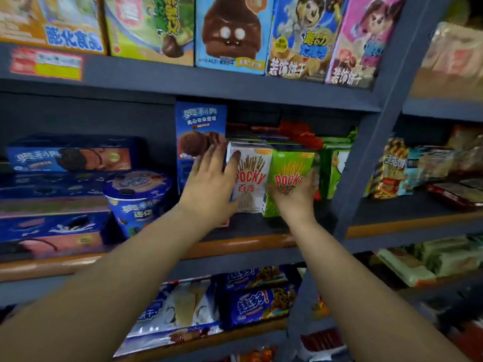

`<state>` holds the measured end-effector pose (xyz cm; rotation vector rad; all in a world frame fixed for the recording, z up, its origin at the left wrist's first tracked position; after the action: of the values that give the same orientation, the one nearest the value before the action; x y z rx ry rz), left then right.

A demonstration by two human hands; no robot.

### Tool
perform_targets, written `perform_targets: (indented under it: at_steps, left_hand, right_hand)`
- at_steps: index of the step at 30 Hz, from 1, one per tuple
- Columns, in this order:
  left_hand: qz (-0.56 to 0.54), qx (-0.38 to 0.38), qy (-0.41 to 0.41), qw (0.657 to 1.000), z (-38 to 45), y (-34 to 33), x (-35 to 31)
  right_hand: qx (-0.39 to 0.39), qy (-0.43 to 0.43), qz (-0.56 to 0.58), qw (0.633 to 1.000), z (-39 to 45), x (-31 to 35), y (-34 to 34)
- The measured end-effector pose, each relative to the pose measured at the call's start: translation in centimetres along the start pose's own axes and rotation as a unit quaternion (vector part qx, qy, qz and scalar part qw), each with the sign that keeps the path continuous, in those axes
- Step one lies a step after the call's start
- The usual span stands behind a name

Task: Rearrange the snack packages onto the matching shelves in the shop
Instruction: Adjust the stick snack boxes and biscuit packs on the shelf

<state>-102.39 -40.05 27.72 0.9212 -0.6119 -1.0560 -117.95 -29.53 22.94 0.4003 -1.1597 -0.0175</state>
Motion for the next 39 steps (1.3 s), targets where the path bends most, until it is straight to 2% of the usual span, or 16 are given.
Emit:
perform_targets:
  at_steps: [10,20,24,29,34,39]
  left_hand:
    - [0.025,0.021,0.051,0.998,1.6,-1.1,-0.7]
    - [0.003,-0.011,0.038,0.999,0.6,-0.5,-0.5]
    - [-0.017,-0.054,-0.002,0.998,-0.1,-0.5,-0.5]
    - [-0.050,-0.097,-0.034,0.993,-1.3,-0.5,-0.9]
    - [-0.096,-0.099,-0.057,0.989,-2.7,-0.3,-1.3]
    - [-0.136,-0.146,-0.063,0.978,-6.0,0.3,-1.2]
  right_hand:
    - [0.032,-0.003,0.033,0.999,1.7,-0.9,-0.6]
    - [0.039,-0.007,0.017,0.999,1.0,-0.2,0.5]
    - [-0.004,0.058,-0.011,0.998,-0.2,0.4,1.1]
    - [-0.088,0.202,-0.053,0.974,-2.3,1.7,2.4]
    - [-0.050,0.253,-0.037,0.965,-4.3,2.5,2.7]
    - [-0.022,0.288,0.001,0.957,-7.3,2.6,2.9]
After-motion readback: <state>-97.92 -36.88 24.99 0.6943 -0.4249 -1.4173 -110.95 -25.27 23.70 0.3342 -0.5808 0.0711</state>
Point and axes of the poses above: each hand's wrist, its own z-axis towards the middle knuckle, its own y-axis out of the back of the hand, x = y × z, the point moved 3 cm from there along z, towards the middle knuckle, and after that the axes turned 1 degree about y, right-handed, at the moved point
